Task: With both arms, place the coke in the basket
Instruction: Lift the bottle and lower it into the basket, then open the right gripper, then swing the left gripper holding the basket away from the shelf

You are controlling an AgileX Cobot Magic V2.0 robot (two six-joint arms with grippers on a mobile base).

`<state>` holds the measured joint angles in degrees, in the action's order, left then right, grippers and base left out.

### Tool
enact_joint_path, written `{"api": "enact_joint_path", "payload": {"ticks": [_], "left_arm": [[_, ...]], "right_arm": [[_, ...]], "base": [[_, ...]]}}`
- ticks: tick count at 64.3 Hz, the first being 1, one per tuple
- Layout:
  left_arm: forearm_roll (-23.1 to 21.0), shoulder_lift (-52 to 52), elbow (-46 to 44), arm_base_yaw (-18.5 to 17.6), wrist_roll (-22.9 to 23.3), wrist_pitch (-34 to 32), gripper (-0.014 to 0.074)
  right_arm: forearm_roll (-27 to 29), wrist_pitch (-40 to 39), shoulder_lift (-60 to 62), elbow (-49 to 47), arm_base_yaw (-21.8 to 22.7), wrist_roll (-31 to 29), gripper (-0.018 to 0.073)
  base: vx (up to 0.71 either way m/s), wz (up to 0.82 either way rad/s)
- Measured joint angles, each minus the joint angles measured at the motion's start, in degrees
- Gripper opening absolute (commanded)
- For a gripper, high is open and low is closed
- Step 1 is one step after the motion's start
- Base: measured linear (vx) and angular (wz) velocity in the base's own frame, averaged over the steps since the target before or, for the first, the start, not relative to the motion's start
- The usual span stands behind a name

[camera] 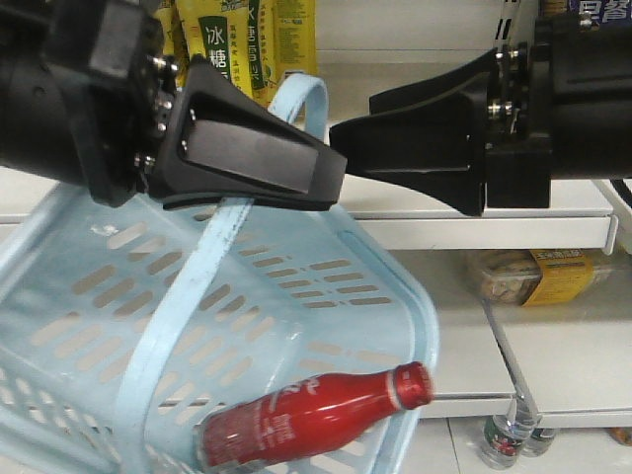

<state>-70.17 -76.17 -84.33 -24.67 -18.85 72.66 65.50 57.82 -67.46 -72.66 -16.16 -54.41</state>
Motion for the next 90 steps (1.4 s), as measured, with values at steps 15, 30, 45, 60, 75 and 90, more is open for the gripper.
{"api": "enact_joint_path", "payload": {"ticks": [15, 30, 45, 60, 75, 90], "left_arm": [[0.19, -0.10, 0.00, 0.06, 0.00, -0.49, -0.0006], [0.14, -0.10, 0.00, 0.06, 0.00, -1.01, -0.0006], [0.14, -0.10, 0.00, 0.06, 0.00, -1.01, -0.0006], [0.19, -0.10, 0.00, 0.06, 0.00, -1.12, -0.0006], [0.19, -0.10, 0.00, 0.06, 0.00, -1.17, -0.0006], [0.19, -0.10, 0.00, 0.06, 0.00, -1.17, -0.0006]], "right_arm": [[-7.61, -3.72, 3.75, 0.00, 0.00, 0.90, 0.0325], [-36.24, -6.48, 12.52, 0.00, 0.00, 17.33, -0.0014], [-53.80, -7.10, 24.25, 11.71, 0.00, 31.08, -0.0006], [-59.81, -14.21, 40.59, 36.25, 0.00, 39.00, -0.0006], [-61.86, -14.89, 50.75, 49.25, 0.00, 44.52, -0.0006], [-61.86, -15.41, 52.59, 50.26, 0.00, 45.60, -0.0006]], "base": [[0.00, 0.00], [0.00, 0.00], [0.00, 0.00], [0.00, 0.00], [0.00, 0.00], [0.00, 0.00]]}}
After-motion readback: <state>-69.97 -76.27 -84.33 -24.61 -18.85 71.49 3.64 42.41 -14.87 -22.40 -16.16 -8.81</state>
